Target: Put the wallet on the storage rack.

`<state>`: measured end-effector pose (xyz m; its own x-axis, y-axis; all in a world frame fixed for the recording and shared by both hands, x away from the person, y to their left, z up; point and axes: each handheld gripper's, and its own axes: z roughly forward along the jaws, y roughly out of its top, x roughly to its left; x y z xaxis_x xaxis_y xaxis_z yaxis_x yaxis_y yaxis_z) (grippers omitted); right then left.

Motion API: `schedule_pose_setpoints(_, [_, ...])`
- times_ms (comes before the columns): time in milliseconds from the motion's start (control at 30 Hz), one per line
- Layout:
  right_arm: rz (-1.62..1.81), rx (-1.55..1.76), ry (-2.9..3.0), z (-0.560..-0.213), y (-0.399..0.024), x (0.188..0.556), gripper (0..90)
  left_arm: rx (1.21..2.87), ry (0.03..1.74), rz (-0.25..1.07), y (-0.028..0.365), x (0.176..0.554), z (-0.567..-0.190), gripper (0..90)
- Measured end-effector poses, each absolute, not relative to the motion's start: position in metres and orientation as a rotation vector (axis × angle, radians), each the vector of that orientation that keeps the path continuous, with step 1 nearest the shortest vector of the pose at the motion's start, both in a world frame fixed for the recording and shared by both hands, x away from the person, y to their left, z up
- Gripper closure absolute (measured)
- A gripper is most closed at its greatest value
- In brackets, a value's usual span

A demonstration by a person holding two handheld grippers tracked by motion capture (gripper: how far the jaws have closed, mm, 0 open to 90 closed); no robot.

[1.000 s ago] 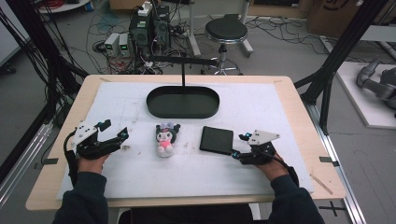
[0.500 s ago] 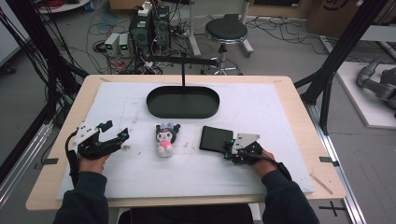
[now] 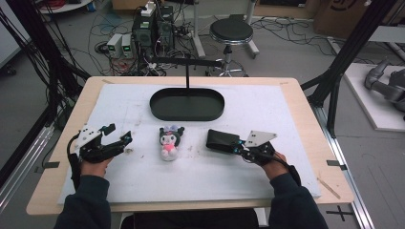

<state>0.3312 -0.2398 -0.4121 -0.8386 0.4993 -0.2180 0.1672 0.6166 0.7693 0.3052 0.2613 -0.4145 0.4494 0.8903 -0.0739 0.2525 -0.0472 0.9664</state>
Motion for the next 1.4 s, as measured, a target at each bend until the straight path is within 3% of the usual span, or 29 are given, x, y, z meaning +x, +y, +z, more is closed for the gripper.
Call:
schedule_pose_setpoints(433, [1.328,0.852,2.260,-0.370,-0.268,0.331,89.4,1.567,1.043,0.707,0.265,0.305,-0.415,28.6])
schedule_pose_setpoints(933, [1.274,1.073,2.123,-0.390,-0.305,0.346,89.0,1.578,1.036,0.700,0.263,0.306,-0.416,28.7])
schedule_pose_setpoints(1000, [1.285,1.075,2.120,-0.391,-0.305,0.346,87.4,1.575,1.039,0.701,0.263,0.306,-0.416,28.7])
schedule_pose_setpoints(1033, [1.297,1.075,2.111,-0.391,-0.306,0.346,81.5,1.574,1.038,0.701,0.263,0.306,-0.416,28.7])
schedule_pose_setpoints(1267, [1.304,1.038,2.117,-0.392,-0.305,0.343,81.6,1.567,1.043,0.701,0.265,0.306,-0.416,28.7])
schedule_pose_setpoints(1400, [1.304,1.023,2.115,-0.393,-0.304,0.343,67.1,1.569,1.044,0.703,0.265,0.305,-0.416,28.7])
